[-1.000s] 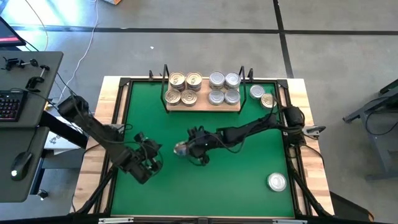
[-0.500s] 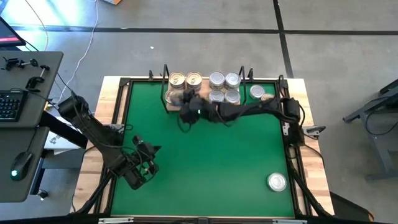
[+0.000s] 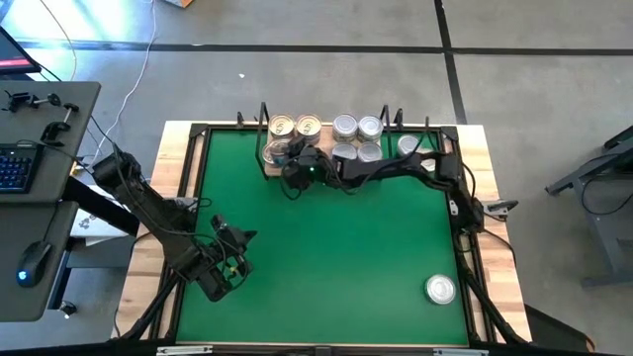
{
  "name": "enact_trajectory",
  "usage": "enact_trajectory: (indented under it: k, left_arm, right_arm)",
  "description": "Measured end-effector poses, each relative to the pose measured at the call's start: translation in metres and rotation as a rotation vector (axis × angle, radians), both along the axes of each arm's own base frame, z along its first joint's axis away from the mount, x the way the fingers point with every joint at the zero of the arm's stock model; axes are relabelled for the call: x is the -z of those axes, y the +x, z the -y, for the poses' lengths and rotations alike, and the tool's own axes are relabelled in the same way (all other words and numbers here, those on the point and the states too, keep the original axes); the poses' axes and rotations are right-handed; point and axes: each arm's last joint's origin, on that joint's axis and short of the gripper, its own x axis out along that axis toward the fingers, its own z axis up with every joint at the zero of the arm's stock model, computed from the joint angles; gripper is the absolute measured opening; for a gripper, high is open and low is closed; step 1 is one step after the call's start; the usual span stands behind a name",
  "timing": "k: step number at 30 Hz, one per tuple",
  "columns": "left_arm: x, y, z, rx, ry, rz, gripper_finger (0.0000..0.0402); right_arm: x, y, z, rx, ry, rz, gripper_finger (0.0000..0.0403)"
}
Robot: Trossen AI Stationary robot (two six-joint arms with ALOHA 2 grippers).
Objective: Stack canned seafood by type on shelf
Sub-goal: Stack the blue pink tuna can on top of the other blue pink tuna can on the shelf
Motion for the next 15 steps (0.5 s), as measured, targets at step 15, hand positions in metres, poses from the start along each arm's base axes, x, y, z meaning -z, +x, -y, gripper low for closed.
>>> enact_trajectory:
  k: [15]
  left_arm:
    - [0.0001, 0.0002, 0.0002, 0.000, -0.003, 0.002, 0.0000]
  right_arm:
    - [0.0070, 0.0054, 0.0041, -0.058, 0.060, 0.081, 0.0236]
